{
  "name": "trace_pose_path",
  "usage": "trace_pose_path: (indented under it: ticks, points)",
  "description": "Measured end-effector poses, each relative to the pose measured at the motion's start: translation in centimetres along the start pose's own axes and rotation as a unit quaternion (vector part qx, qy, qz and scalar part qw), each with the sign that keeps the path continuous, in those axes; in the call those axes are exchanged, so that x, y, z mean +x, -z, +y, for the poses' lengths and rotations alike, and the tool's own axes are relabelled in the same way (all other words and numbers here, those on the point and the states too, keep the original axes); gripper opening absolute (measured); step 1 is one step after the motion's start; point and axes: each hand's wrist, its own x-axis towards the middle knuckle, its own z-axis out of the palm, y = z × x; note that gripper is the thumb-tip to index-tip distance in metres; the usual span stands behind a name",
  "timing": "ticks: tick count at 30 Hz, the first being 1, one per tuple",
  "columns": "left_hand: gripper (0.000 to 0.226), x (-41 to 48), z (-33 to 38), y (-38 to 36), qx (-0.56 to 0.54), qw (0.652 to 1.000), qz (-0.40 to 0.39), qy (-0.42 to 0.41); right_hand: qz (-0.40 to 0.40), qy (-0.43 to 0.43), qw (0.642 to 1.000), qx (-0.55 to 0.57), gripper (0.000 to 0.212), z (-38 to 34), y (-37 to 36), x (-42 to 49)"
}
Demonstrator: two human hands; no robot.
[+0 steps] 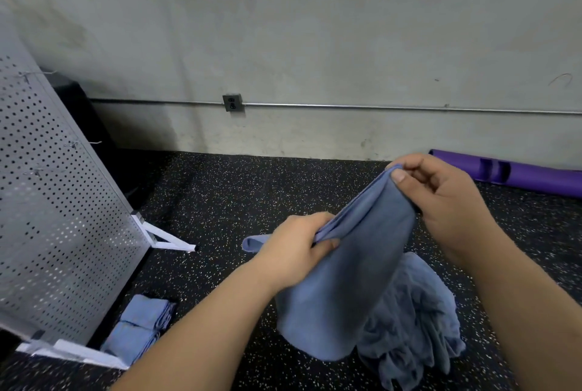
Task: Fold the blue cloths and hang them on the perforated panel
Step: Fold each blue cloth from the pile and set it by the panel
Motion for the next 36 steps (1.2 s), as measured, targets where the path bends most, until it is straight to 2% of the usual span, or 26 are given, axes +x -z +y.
trace_pose_path:
  ticks: [2,6,11,13,17,21,26,33,36]
  points:
    - [0.011,0.0,-0.6,0.5,0.006,1.0,0.018,0.009,0.042,-0.004,0.999,0.008,0.014,0.3,0.3,0.3]
    - [0.03,0.1,-1.9,2.1,0.003,0.999,0.014,0.043,0.117,-0.018,0.993,-0.019,0.01,1.4,1.4,0.9]
    - [0.018,-0.1,-3.4,3.7,-0.04,0.995,-0.006,0.09,0.189,-0.013,0.98,-0.053,0.007,2.5,2.8,1.3]
    - [0.012,0.0,-4.0,4.3,-0.052,0.995,0.007,0.089,0.211,-0.025,0.975,-0.059,0.007,2.9,3.4,1.3]
    - [0.029,0.0,-4.3,5.5,-0.049,0.994,0.031,0.091,0.242,-0.043,0.963,-0.109,0.011,4.1,4.0,1.5]
    - [0.024,-0.3,-5.3,6.7,-0.078,0.991,0.045,0.1,0.275,-0.071,0.951,-0.126,0.008,5.1,4.9,1.8]
    - [0.009,-0.5,-5.7,7.7,-0.116,0.979,0.108,0.127,0.276,-0.101,0.945,-0.144,0.005,6.3,5.8,2.0]
    - [0.022,-0.9,-4.5,8.7,-0.164,0.961,0.184,0.126,0.224,-0.13,0.954,-0.15,0.012,7.8,6.4,1.7]
    - [0.023,-1.1,-4.9,9.3,-0.163,0.959,0.205,0.112,0.194,-0.138,0.965,-0.107,0.01,7.8,6.4,1.5]
